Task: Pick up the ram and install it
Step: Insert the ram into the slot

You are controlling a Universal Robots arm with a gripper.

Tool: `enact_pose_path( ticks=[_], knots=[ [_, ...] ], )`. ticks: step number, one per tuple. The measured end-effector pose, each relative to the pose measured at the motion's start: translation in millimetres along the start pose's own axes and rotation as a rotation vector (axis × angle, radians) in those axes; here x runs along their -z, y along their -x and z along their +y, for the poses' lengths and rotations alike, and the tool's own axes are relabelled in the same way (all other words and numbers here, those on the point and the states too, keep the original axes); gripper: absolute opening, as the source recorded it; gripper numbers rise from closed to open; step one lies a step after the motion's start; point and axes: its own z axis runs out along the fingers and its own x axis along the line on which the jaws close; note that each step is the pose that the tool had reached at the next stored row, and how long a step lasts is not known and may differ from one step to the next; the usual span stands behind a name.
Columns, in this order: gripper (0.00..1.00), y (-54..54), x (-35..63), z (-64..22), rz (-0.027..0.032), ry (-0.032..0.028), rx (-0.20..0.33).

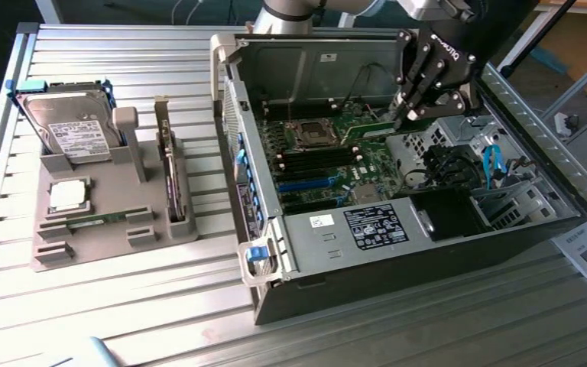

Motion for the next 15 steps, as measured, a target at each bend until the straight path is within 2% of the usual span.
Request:
enact_pose_path(
  ticks=[4,10,12,15],
  knots=[
    [0.13,1.6,-2.4,0.2,0.0014,0.0001,0.000],
    [0.13,11.3,-17.4,-1.2,0.0012,0.0006,-0.007],
    [0.13,13.7,-22.8,-1.7,0.0000,0.0000,-0.027],
    [0.13,14.5,-31.6,-2.1,-0.0004,-0.0017,-0.085]
  ],
)
